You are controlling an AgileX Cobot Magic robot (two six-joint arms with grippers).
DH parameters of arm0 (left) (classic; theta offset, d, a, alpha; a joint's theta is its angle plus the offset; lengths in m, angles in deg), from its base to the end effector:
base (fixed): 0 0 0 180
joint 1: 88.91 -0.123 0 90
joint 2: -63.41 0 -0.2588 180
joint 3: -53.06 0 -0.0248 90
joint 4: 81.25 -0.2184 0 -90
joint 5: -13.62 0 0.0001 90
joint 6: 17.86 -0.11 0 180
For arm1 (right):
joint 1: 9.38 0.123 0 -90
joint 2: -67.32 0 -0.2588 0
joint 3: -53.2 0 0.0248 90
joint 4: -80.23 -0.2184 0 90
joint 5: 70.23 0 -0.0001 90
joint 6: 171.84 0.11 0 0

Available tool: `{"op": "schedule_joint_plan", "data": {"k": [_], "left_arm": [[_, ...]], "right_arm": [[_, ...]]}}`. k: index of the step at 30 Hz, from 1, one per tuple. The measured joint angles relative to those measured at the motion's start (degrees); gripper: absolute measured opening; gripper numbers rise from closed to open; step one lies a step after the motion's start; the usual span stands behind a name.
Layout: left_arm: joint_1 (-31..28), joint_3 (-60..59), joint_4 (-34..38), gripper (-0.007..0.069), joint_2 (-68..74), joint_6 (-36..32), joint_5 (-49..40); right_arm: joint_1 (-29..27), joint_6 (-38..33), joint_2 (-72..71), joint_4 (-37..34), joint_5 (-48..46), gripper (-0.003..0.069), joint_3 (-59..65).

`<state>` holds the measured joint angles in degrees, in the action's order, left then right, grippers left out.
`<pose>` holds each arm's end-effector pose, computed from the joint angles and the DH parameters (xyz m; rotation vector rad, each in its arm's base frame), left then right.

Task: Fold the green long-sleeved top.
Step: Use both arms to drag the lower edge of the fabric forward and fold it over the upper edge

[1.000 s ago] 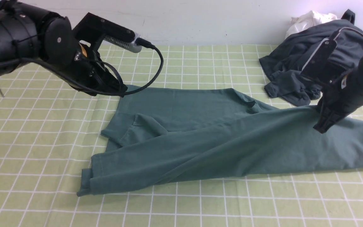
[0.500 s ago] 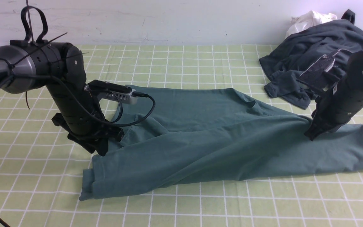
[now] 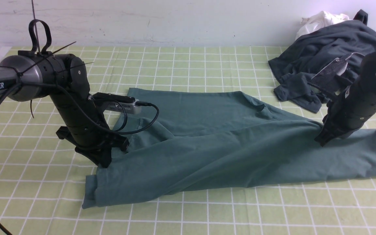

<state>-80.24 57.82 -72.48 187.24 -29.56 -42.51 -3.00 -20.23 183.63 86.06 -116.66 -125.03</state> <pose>0.3505 -0.0675 0.1449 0.4185 3.0195 -0.1959 0.3473 0.0307 0.1684 -0.9447 2.7270 -0.1929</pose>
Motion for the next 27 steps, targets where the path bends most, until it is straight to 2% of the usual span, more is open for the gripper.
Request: {"op": "schedule_joint_plan", "data": {"k": [2,7,12,13,19,23,27], "left_arm": [[0.0,0.8,0.1,0.0019,-3.4,-1.8,0.0],[0.0,2.9,-0.2,0.0019,-8.6,-3.5,3.3],[0.0,5.4,-0.7,0.0019,-9.4,-4.8,20.2],[0.0,6.1,-0.7,0.0019,-8.0,-5.2,24.3],[0.0,11.7,-0.7,0.0019,2.0,-5.7,33.5],[-0.1,16.7,-0.7,0.0019,8.4,-5.5,34.5],[-0.2,21.2,-0.7,0.0019,12.6,-5.5,35.2]], "right_arm": [[0.0,0.0,0.0,0.1,-0.5,-0.0003,0.0],[0.0,-0.1,0.0,2.5,-0.5,-0.0003,0.0],[0.0,-0.1,0.0,7.6,5.6,-0.0003,0.0],[0.0,-0.1,0.0,8.3,8.4,-0.0003,0.0],[-0.1,0.0,1.8,10.0,21.6,-0.0003,0.0],[-1.5,1.9,4.9,10.3,27.3,-0.0003,0.0],[-3.3,4.9,7.1,10.3,28.5,-0.0003,0.0]]}}
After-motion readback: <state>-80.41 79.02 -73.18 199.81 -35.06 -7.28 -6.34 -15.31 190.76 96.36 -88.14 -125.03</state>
